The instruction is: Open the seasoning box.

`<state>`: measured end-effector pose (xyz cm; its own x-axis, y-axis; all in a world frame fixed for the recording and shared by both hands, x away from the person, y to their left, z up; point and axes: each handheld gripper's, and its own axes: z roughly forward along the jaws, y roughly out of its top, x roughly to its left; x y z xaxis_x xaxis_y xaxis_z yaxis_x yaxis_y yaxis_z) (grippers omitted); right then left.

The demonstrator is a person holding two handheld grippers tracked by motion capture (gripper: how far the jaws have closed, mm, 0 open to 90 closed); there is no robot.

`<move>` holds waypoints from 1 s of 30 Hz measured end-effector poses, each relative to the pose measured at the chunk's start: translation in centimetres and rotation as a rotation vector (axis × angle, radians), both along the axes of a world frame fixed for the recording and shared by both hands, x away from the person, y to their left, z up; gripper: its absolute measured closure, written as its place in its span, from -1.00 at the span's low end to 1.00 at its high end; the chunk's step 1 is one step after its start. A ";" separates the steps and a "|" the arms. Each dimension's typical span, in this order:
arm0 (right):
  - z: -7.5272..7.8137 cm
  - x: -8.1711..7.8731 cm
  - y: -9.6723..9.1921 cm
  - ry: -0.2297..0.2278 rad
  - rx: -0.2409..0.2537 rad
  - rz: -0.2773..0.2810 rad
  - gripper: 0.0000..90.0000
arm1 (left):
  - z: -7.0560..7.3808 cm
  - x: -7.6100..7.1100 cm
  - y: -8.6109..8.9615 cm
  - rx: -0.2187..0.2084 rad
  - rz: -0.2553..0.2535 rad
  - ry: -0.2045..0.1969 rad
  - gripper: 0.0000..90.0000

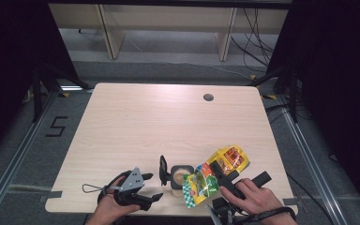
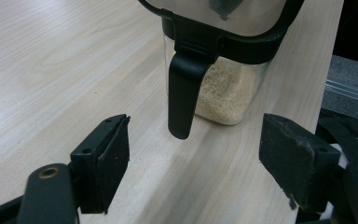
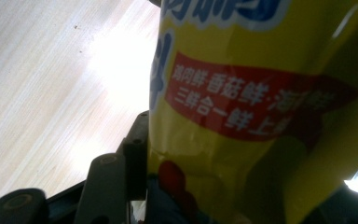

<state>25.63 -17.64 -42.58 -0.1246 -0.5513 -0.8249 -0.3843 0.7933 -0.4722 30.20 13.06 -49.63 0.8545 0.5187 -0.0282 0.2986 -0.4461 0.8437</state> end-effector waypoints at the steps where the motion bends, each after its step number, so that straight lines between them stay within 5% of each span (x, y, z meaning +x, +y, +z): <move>1: 0.0 0.0 0.0 -0.001 0.001 -0.001 0.14 | 0.0 0.0 0.0 0.002 -0.002 0.004 -0.46; 8: 0.1 0.0 0.1 -0.004 -0.032 0.012 0.14 | 0.0 -0.1 0.0 -0.001 -0.002 0.005 -0.46; 30: -0.2 -0.1 0.3 0.002 -0.008 0.001 0.14 | 0.0 0.0 0.1 0.002 -0.004 0.004 -0.46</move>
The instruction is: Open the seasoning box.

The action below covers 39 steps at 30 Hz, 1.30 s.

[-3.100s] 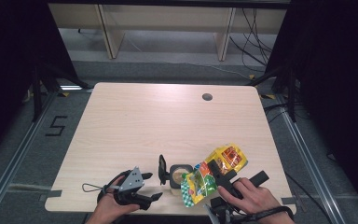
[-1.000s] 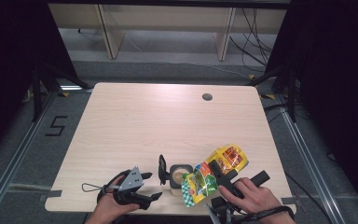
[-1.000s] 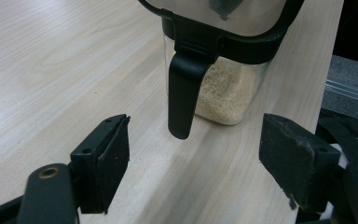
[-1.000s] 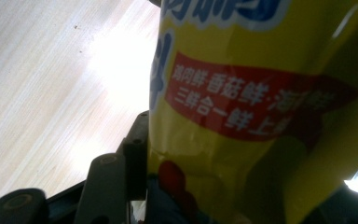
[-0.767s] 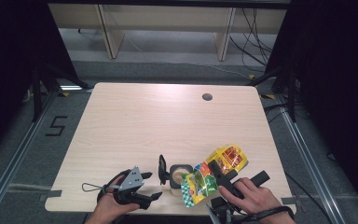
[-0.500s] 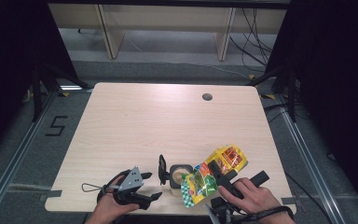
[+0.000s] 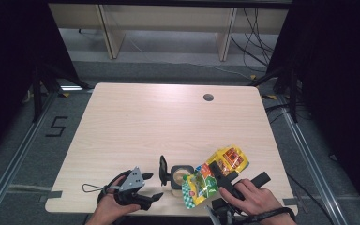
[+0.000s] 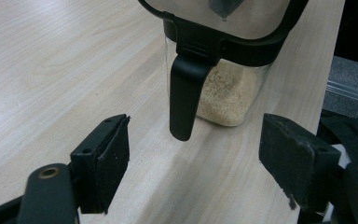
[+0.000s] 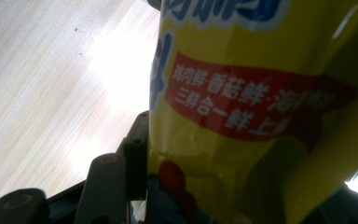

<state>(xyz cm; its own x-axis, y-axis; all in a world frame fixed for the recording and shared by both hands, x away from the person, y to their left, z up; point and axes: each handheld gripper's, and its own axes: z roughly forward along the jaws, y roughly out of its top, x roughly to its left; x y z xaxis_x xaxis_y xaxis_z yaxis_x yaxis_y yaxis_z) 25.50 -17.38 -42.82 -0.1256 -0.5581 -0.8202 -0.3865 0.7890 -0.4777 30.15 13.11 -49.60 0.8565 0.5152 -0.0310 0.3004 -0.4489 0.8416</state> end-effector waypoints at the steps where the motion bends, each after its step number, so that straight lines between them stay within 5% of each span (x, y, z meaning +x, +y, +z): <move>1: 0.0 0.0 0.0 0.004 0.005 0.006 0.14 | 0.0 0.0 0.0 0.005 0.004 -0.006 -0.46; 17: 0.2 -0.1 0.1 -0.005 0.003 0.005 0.14 | 0.2 0.1 0.1 0.008 -0.021 -0.023 -0.46; 39: 0.2 -0.1 -0.2 0.001 -0.005 0.013 0.14 | 0.2 0.3 0.0 -0.004 0.009 -0.006 -0.46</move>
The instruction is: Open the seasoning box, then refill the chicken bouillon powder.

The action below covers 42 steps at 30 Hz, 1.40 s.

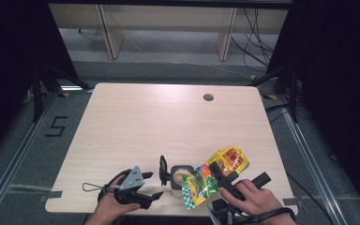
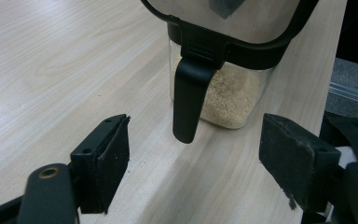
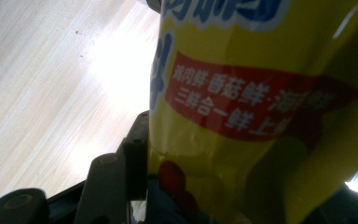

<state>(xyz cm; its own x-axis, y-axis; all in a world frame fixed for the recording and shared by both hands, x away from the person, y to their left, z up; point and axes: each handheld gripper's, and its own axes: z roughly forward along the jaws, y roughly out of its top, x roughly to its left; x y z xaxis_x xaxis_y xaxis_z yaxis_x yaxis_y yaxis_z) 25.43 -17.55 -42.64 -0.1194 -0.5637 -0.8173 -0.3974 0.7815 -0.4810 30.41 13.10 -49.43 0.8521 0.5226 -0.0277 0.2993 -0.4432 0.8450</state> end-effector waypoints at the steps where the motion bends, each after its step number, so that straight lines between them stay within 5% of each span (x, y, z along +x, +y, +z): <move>1: -0.1 -0.1 0.0 0.001 0.016 -0.006 0.14 | 0.0 0.0 0.0 -0.003 0.000 0.003 -0.46; 5: 0.2 0.0 -0.1 -0.002 -0.006 0.013 0.14 | -0.1 0.1 -0.2 -0.024 -0.003 0.000 -0.46; 7: 0.2 0.0 -0.2 -0.003 0.002 0.005 0.14 | -0.1 0.0 -0.1 0.003 -0.006 0.003 -0.46; 17: 0.2 0.1 -0.2 -0.001 0.001 0.012 0.14 | 0.0 0.2 0.1 -0.001 -0.006 -0.003 -0.46; 20: 0.1 -0.1 -0.4 0.010 0.034 -0.018 0.14 | 0.1 0.4 0.2 0.005 -0.018 -0.010 -0.46; 23: 0.2 0.2 -0.4 0.005 0.015 0.011 0.14 | 0.0 0.1 0.1 -0.002 0.001 0.001 -0.46; 24: -0.1 0.1 -0.5 0.018 0.051 -0.011 0.14 | 0.0 0.1 0.2 0.003 -0.006 0.000 -0.46; 26: 0.2 0.2 -0.3 0.003 -0.004 0.011 0.14 | 0.1 0.1 0.2 -0.008 0.002 0.000 -0.46; 27: -0.1 0.0 -0.3 0.010 0.035 -0.010 0.14 | 0.0 0.0 0.2 -0.016 0.009 -0.001 -0.46; 29: 0.1 0.1 -0.1 0.005 0.005 0.005 0.14 | 0.1 0.0 0.4 0.006 0.005 -0.010 -0.46; 42: 0.1 -0.1 0.2 -0.009 0.002 -0.004 0.14 | 0.1 0.0 0.4 0.006 0.000 -0.004 -0.46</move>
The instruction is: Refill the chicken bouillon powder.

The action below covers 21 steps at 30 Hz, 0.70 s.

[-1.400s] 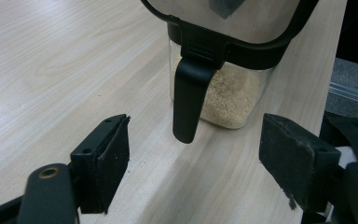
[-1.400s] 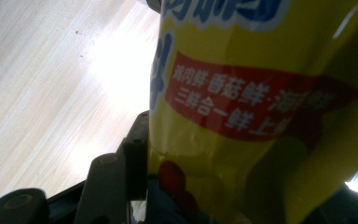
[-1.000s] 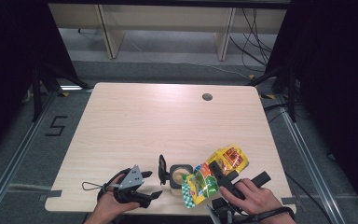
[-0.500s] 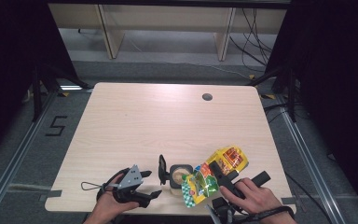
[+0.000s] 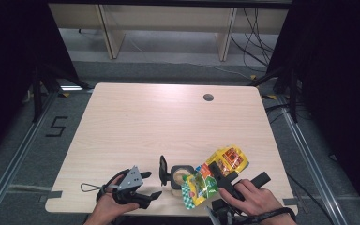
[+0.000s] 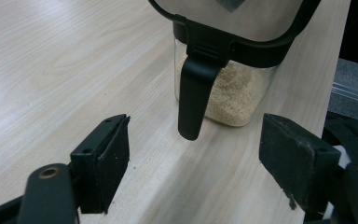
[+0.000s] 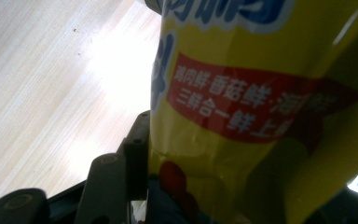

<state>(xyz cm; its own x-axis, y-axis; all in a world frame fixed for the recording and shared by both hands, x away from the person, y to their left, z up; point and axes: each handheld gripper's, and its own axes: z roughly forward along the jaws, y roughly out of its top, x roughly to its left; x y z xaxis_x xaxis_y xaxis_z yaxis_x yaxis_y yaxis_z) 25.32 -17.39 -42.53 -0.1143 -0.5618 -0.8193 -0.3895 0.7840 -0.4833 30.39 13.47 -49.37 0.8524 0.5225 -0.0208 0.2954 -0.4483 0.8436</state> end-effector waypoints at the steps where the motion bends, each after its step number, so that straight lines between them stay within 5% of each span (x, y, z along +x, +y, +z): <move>1: 0.0 0.0 0.0 -0.001 -0.001 0.000 0.14 | 0.1 0.1 0.1 0.009 -0.014 -0.016 -0.46; 21: -0.2 0.0 0.3 0.004 -0.016 0.003 0.16 | 0.0 0.0 0.1 -0.003 0.006 0.000 -0.46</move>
